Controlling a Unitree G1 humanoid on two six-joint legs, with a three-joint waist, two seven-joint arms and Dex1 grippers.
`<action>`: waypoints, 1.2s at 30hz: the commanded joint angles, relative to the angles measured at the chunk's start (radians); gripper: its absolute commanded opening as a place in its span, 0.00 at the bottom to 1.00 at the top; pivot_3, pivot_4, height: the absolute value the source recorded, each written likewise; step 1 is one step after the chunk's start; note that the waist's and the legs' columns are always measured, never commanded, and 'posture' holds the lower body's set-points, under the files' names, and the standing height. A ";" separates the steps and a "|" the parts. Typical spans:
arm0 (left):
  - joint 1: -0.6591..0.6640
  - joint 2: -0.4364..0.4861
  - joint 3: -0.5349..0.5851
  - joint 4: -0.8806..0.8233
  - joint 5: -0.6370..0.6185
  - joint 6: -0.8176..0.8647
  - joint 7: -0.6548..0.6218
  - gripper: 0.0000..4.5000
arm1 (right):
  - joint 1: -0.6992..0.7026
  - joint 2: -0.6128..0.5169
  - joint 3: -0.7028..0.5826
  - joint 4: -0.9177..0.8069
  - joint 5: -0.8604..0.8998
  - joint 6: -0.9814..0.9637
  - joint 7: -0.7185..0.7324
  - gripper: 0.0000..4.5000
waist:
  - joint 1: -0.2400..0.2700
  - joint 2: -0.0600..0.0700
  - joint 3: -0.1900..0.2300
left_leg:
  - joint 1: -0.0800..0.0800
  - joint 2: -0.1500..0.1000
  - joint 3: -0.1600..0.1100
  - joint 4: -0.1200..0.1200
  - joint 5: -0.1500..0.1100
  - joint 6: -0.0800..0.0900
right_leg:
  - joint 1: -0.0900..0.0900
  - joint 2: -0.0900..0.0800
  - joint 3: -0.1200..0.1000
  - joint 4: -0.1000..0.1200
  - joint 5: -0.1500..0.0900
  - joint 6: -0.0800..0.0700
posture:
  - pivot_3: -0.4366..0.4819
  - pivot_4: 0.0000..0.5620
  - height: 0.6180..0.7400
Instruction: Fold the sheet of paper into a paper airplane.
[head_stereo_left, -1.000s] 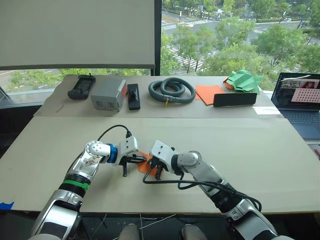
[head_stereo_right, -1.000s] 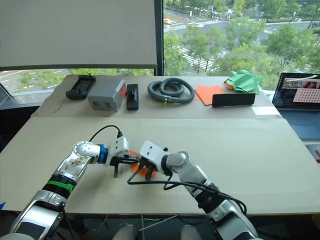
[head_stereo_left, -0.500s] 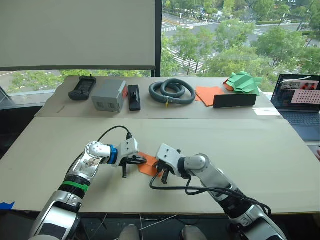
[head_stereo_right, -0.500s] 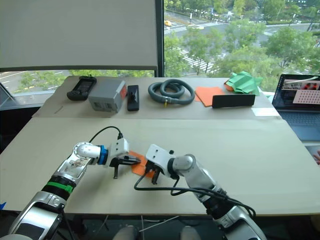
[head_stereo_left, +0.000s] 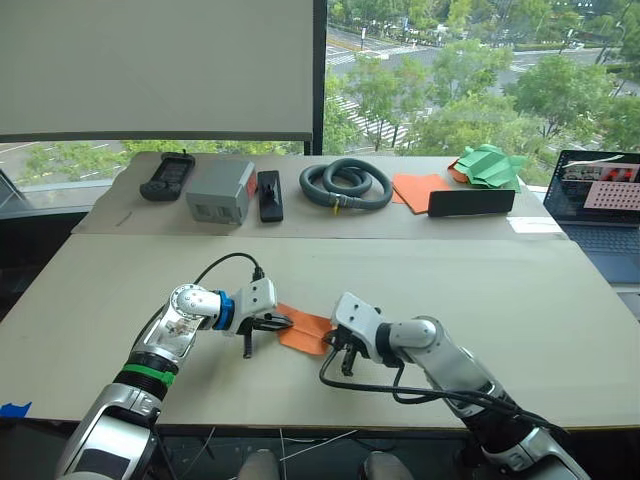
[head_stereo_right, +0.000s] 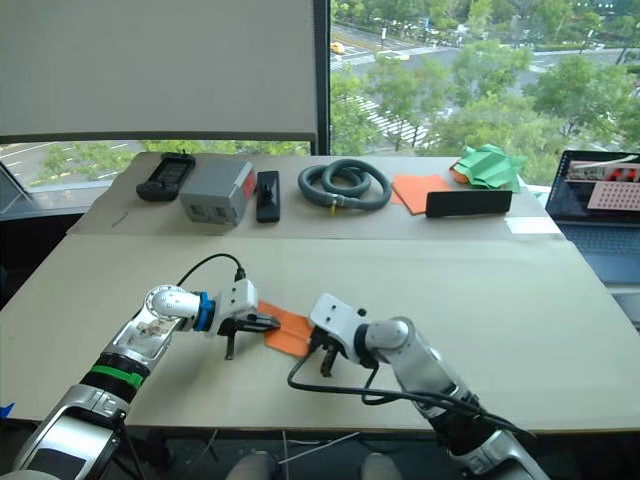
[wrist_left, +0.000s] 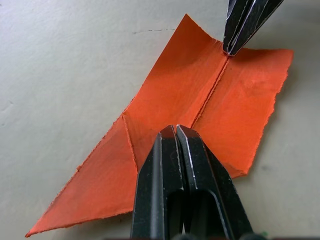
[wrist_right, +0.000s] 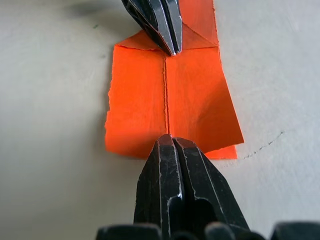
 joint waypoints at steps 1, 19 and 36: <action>0.027 0.022 -0.026 0.019 0.039 0.030 -0.007 0.02 | 0.051 -0.052 0.016 0.023 -0.006 0.133 0.004 0.01 | 0.001 0.000 0.000 | 0.000 0.000 0.000 0.000 0.000 0.000 | 0.000 0.000 0.000 0.000 0.000 0.000 | 0.48 0.27 0.79; 0.014 0.014 -0.029 -0.022 0.026 0.054 -0.028 0.02 | -0.073 0.092 -0.041 0.107 0.036 -0.068 -0.072 0.01 | -0.008 -0.003 0.005 | -0.007 0.000 0.000 -0.002 0.000 0.000 | -0.009 0.001 0.000 0.001 0.000 0.000 | 0.48 0.27 0.79; 0.024 0.039 -0.053 0.065 0.068 0.023 -0.026 0.02 | -0.058 0.086 0.022 0.168 -0.002 -0.026 -0.057 0.01 | -0.009 -0.002 0.002 | -0.004 0.000 0.000 -0.003 0.000 0.000 | -0.007 0.001 0.000 0.002 0.000 0.000 | 0.48 0.27 0.79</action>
